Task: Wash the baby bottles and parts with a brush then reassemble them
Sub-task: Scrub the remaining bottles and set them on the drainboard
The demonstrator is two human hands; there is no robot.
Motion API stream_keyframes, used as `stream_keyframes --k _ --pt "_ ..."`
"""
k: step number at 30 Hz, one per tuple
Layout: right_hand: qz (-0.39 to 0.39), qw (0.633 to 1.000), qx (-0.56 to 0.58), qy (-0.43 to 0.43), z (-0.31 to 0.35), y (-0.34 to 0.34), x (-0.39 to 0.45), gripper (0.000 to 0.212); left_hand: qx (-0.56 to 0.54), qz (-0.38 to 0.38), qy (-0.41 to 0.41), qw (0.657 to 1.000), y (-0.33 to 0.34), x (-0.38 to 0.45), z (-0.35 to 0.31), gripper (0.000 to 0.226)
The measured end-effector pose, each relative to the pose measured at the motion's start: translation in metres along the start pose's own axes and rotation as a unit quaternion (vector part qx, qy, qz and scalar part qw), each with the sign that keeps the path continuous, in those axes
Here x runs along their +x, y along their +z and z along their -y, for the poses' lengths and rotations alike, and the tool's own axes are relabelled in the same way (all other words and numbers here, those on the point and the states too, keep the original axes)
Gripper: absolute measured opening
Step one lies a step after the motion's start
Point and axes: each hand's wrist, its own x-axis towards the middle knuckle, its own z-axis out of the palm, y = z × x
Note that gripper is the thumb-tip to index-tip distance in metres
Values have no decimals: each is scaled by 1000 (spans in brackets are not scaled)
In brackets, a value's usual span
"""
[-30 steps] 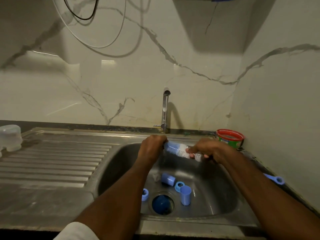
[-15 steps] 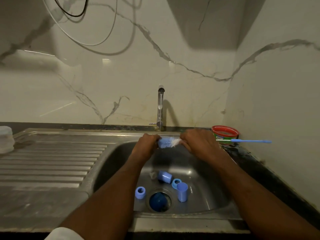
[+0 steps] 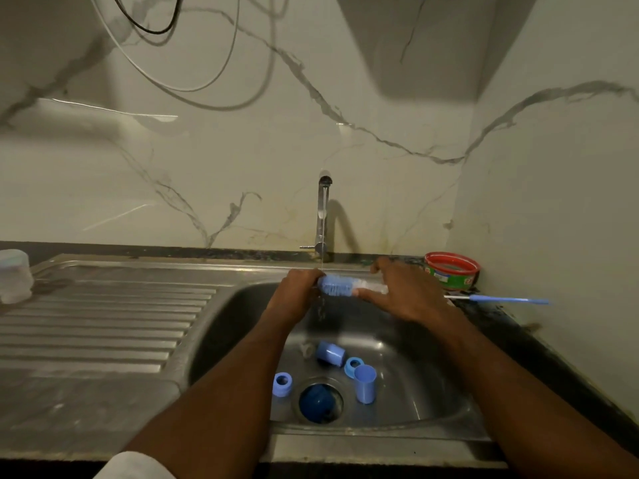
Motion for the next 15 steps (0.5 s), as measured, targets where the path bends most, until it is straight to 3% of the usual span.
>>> stream_keyframes --k 3,5,9,12,15 --pt "-35 995 -57 -73 8 -5 1 39 -13 0 -14 1000 0 -1 4 30" --pt "-54 995 -65 -56 6 -10 3 31 -16 5 -25 1000 -1 0 2 27" --pt "-25 997 -77 -6 -4 -13 1 35 20 5 -57 998 -4 3 1 22" --pt "-45 993 -100 33 -9 -13 -2 37 72 4 -93 993 -5 1 8 24" --pt "-37 991 -115 52 -3 -10 -4 37 107 -6 -81 991 -5 -3 2 32"
